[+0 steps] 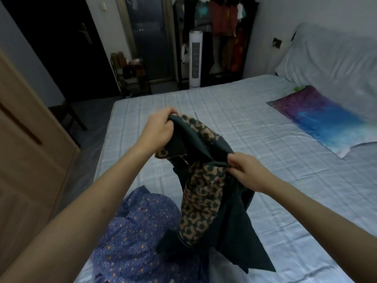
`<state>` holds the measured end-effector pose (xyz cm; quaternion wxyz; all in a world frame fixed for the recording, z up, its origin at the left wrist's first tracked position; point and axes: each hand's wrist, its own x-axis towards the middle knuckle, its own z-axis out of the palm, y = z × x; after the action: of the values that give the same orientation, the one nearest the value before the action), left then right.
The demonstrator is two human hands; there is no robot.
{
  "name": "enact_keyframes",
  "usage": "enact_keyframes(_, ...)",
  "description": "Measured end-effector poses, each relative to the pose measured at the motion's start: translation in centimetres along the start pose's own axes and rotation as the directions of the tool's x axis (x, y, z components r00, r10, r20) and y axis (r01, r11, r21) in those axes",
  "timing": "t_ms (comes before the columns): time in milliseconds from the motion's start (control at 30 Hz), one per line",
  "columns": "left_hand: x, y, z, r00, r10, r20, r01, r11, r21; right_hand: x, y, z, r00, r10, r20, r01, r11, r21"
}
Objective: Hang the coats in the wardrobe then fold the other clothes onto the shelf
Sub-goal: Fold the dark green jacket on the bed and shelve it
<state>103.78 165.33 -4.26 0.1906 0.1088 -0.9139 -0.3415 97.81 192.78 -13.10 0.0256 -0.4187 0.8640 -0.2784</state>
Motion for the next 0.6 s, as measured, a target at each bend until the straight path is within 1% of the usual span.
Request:
enact_keyframes(33,0.1,0.4,-0.1,0.997,-0.073,0.025,0.074,0.994,-0.074,-0.5,0.5,-0.2,1.000,0.018,0.000,-0.018,1.000,0.008)
enact_keyframes(100,0.3,0.8,-0.5,0.983,-0.158,0.091,0.170,0.976,-0.137,-1.4,2.0,-0.5,0.997,0.078,0.011,-0.078,0.997,0.027)
enact_keyframes(167,0.2,0.8,-0.8,0.975,-0.178,0.135,0.194,0.974,-0.117,-2.2,3.2,-0.7,0.993,0.118,0.033,-0.119,0.992,0.037)
enact_keyframes(233,-0.1,0.6,-1.0,0.972,-0.190,0.138,0.202,0.976,-0.076,-2.6,4.1,-0.8,0.989,0.138,0.061,-0.141,0.988,0.059)
enact_keyframes(333,-0.2,0.2,-1.7,0.970,-0.222,0.100,0.227,0.973,-0.045,-2.4,5.3,-1.1,0.990,0.140,-0.004,-0.140,0.988,0.061)
enact_keyframes(433,-0.3,-0.8,-2.9,0.964,-0.237,0.120,0.236,0.972,0.020,-2.3,5.8,-1.4,0.971,0.236,-0.022,-0.231,0.963,0.139)
enact_keyframes(500,-0.3,-2.1,-3.8,0.949,-0.255,0.183,0.222,0.958,0.181,-2.4,6.2,-1.1,0.959,0.283,0.014,-0.282,0.947,0.156)
enact_keyframes(533,-0.2,-3.2,-4.2,0.929,-0.300,0.218,0.241,0.935,0.261,-2.4,6.4,-0.9,0.958,0.283,0.045,-0.287,0.947,0.145)
enact_keyframes(567,-0.1,-4.7,-4.7,0.900,-0.367,0.233,0.293,0.908,0.299,-2.3,6.5,-0.6,0.957,0.279,0.077,-0.287,0.950,0.127)
enact_keyframes(600,0.0,-6.2,-5.4,0.875,-0.433,0.217,0.369,0.886,0.282,-2.2,6.6,-0.4,0.956,0.273,0.108,-0.285,0.952,0.112)
